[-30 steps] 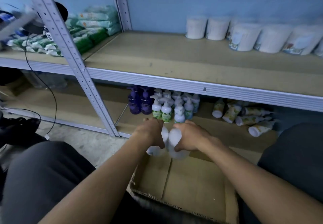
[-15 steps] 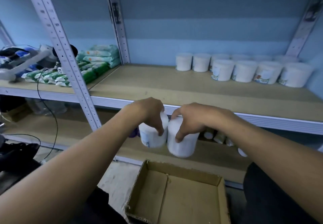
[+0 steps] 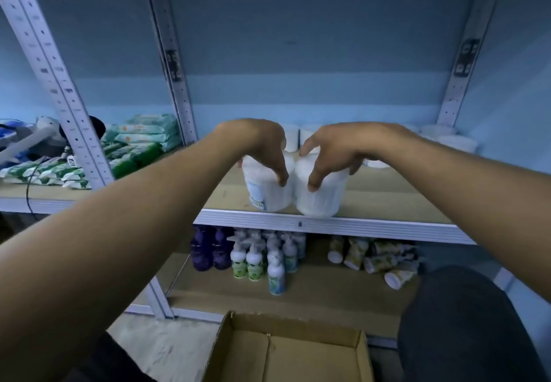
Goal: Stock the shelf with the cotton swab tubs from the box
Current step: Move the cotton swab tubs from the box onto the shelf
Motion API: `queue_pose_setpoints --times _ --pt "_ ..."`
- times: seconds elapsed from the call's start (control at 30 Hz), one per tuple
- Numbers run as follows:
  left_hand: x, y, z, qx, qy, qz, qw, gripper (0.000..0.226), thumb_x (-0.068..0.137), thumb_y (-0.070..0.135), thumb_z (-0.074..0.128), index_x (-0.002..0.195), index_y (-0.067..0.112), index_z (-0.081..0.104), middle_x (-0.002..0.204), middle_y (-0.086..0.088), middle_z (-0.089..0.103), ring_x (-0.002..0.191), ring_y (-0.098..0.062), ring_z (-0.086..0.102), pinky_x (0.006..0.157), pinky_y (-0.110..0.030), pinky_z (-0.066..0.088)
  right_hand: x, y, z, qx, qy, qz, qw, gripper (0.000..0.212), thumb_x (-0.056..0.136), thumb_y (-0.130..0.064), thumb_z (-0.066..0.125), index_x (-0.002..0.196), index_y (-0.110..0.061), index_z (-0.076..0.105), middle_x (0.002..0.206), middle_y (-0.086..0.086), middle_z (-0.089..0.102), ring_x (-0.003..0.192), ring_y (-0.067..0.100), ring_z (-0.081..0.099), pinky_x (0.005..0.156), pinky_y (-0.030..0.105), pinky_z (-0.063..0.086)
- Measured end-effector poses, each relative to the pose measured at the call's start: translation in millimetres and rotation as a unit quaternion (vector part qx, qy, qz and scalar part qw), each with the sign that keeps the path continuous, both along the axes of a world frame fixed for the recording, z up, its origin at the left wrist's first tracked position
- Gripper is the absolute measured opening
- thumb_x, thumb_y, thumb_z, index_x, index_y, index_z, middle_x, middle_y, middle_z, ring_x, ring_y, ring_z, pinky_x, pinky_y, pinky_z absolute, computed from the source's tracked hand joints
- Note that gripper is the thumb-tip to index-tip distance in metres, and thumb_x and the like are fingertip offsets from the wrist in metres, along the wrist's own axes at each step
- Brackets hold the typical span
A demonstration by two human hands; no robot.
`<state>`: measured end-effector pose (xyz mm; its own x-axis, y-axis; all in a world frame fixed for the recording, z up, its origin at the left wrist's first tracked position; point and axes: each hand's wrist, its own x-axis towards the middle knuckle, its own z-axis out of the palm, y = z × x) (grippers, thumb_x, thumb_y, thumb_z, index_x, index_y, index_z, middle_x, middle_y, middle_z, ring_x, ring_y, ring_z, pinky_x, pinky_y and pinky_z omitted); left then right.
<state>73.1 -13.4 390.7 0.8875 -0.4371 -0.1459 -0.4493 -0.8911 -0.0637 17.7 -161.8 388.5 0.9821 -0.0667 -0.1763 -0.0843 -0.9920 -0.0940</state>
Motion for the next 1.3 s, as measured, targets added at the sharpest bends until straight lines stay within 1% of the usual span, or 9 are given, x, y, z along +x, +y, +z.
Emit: queue_pose_setpoints --times 0.1,0.3,0.53,0.77,0.93,1.0,1.1,1.23,1.3 --pt "10.2 -17.2 1.6 0.007 0.011 -0.005 1.0 0.077 0.057 0.055 0.084 0.123 0.021 0.062 0.124 0.0 0.059 0.09 -0.033 0.071 0.072 -0.042 0.063 10.7 -10.7 -0.6 -0.006 0.009 -0.015 1.0 0.091 0.063 -0.049 0.087 0.144 -0.041 0.047 0.142 -0.005 0.046 0.101 0.035 0.069 0.084 0.042 0.06" --pt "31.0 -36.9 -9.4 -0.004 0.005 -0.02 1.0 0.083 0.067 0.052 0.083 0.138 0.02 0.054 0.134 0.001 0.057 0.106 -0.027 0.061 0.071 -0.033 0.059 29.8 -26.6 -10.0 -0.01 0.02 -0.037 0.999 0.092 0.064 -0.047 0.087 0.146 -0.041 0.045 0.147 -0.005 0.044 0.099 0.033 0.069 0.083 0.039 0.061" --pt "48.4 -47.8 -28.1 -0.008 0.028 -0.028 0.999 0.085 0.07 0.051 0.082 0.142 0.018 0.05 0.138 0.0 0.054 0.11 -0.025 0.059 0.067 -0.029 0.055 48.4 -40.1 -29.1 0.015 0.029 -0.043 0.999 0.091 0.064 -0.045 0.089 0.144 -0.041 0.046 0.146 -0.003 0.044 0.107 0.033 0.064 0.083 0.039 0.061" --pt "61.4 -51.9 -45.1 -0.002 0.033 -0.03 0.999 0.083 0.075 0.052 0.078 0.143 0.017 0.048 0.137 -0.002 0.055 0.1 -0.025 0.059 0.074 -0.032 0.055 58.1 -46.2 -43.2 0.029 0.007 -0.031 0.999 0.08 0.071 -0.042 0.087 0.142 -0.037 0.051 0.144 -0.003 0.045 0.113 0.025 0.056 0.082 0.037 0.061" --pt "62.1 -52.4 -43.8 -0.006 0.03 -0.028 0.999 0.087 0.072 0.054 0.081 0.144 0.017 0.047 0.138 -0.003 0.054 0.109 -0.026 0.059 0.078 -0.032 0.056 56.9 -46.0 -43.8 0.009 -0.014 -0.027 0.999 0.081 0.067 -0.052 0.086 0.139 -0.034 0.054 0.138 -0.004 0.051 0.114 0.023 0.056 0.085 0.034 0.057" --pt "59.9 -52.2 -41.9 -0.01 0.02 -0.037 0.999 0.085 0.072 0.052 0.082 0.142 0.016 0.05 0.136 -0.002 0.056 0.11 -0.025 0.06 0.069 -0.028 0.053 54.3 -42.5 -47.6 -0.012 -0.055 -0.032 0.998 0.078 0.065 -0.056 0.087 0.133 -0.031 0.06 0.132 -0.002 0.057 0.115 0.023 0.057 0.086 0.034 0.052" --pt "58.8 -51.2 -44.2 -0.011 0.004 -0.057 0.998 0.076 0.071 0.047 0.084 0.136 0.017 0.057 0.13 -0.001 0.061 0.106 -0.023 0.062 0.061 -0.026 0.05 47.8 -34.1 -57.5 -0.005 -0.087 -0.046 0.995 0.067 0.065 -0.049 0.089 0.123 -0.027 0.066 0.122 0.003 0.058 0.108 0.024 0.06 0.077 0.032 0.05" --pt "62.8 -49.5 -55.0 -0.017 -0.015 -0.067 0.998 0.068 0.07 0.047 0.085 0.128 0.019 0.064 0.124 0.001 0.066 0.109 -0.021 0.063 0.09 -0.035 0.055 42.3 -27.2 -67.0 -0.023 -0.12 -0.045 0.991 0.052 0.071 -0.032 0.09 0.118 -0.02 0.069 0.121 0.008 0.058 0.098 0.027 0.063 0.074 0.032 0.051" --pt "65.1 -48.5 -58.1 -0.028 -0.019 -0.07 0.997 0.067 0.071 0.046 0.085 0.129 0.019 0.064 0.125 0.001 0.065 0.112 -0.021 0.062 0.095 -0.037 0.054 42.2 -26.3 -70.3 -0.029 -0.133 -0.038 0.99 0.048 0.074 -0.028 0.088 0.117 -0.018 0.07 0.119 0.01 0.059 0.1 0.029 0.063 0.074 0.032 0.051"
